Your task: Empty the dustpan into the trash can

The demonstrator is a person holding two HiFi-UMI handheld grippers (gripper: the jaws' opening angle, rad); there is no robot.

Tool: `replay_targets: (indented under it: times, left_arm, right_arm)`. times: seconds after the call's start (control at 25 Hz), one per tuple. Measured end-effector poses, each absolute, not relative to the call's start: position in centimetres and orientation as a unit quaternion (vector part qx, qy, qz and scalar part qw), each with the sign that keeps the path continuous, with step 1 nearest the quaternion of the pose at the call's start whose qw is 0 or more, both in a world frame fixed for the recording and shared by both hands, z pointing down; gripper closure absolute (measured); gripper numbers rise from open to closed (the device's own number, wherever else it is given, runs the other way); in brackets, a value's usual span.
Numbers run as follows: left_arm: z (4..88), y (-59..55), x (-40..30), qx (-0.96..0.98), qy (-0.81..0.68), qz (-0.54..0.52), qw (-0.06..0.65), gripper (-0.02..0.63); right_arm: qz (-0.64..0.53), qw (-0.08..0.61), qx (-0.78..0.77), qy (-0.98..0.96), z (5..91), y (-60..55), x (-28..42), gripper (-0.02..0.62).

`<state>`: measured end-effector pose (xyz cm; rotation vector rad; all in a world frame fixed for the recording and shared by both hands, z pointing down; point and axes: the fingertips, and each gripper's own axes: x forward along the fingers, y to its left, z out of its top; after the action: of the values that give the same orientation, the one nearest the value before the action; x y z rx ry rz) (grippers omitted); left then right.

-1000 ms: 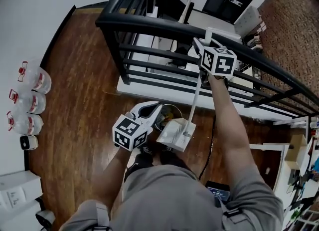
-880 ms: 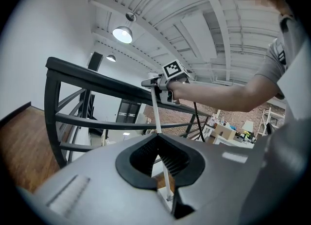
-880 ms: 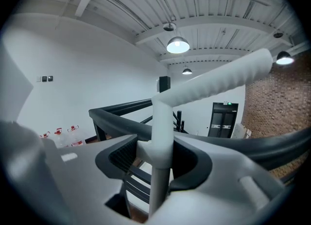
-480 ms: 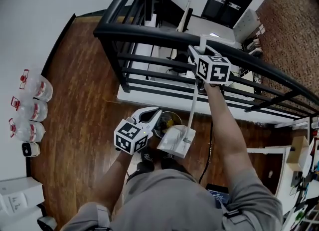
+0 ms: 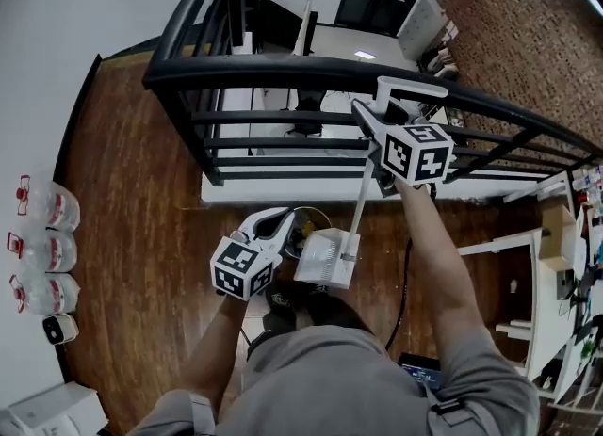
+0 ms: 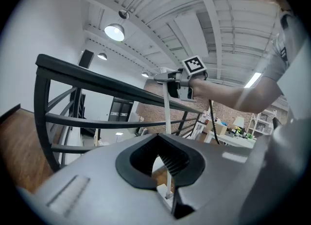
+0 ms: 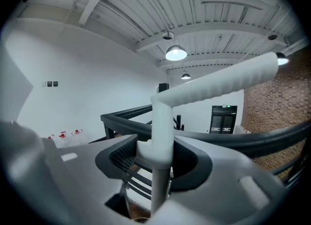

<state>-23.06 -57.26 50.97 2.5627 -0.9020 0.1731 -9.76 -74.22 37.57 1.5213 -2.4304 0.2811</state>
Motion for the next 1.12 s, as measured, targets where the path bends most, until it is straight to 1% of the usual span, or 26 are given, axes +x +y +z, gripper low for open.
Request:
replay_targets:
  times: [0.24, 0.6, 0.88, 1.12]
  left_arm:
    - [52.0, -55.4, -17.4, 0.941, -0.249, 0.076, 0.217, 0.600]
    - [49.4, -48.9, -6.2, 0.970, -0.139, 0.112, 0.167, 0.600]
    - [47.2, -39.8, 4.1, 0.979, -0.088, 0.126, 0.136, 0.600]
    - [47.1, -33.1, 11.0, 0.980, -0.045, 0.143, 0.128, 0.600]
  right_arm:
    - [0.077, 0.078, 0.535, -0.837, 35.4, -66.3, -3.5, 0.403]
    - [0.071, 0.011, 0.563, -0.823, 33.9, -53.5, 6.1, 0.405]
    - [0.055, -0.015, 0.597, -0.800, 32.2, -41.7, 15.0, 0.408]
    - [0.046, -0.018, 0.648, -0.760, 31.6, -34.8, 23.0, 0.410]
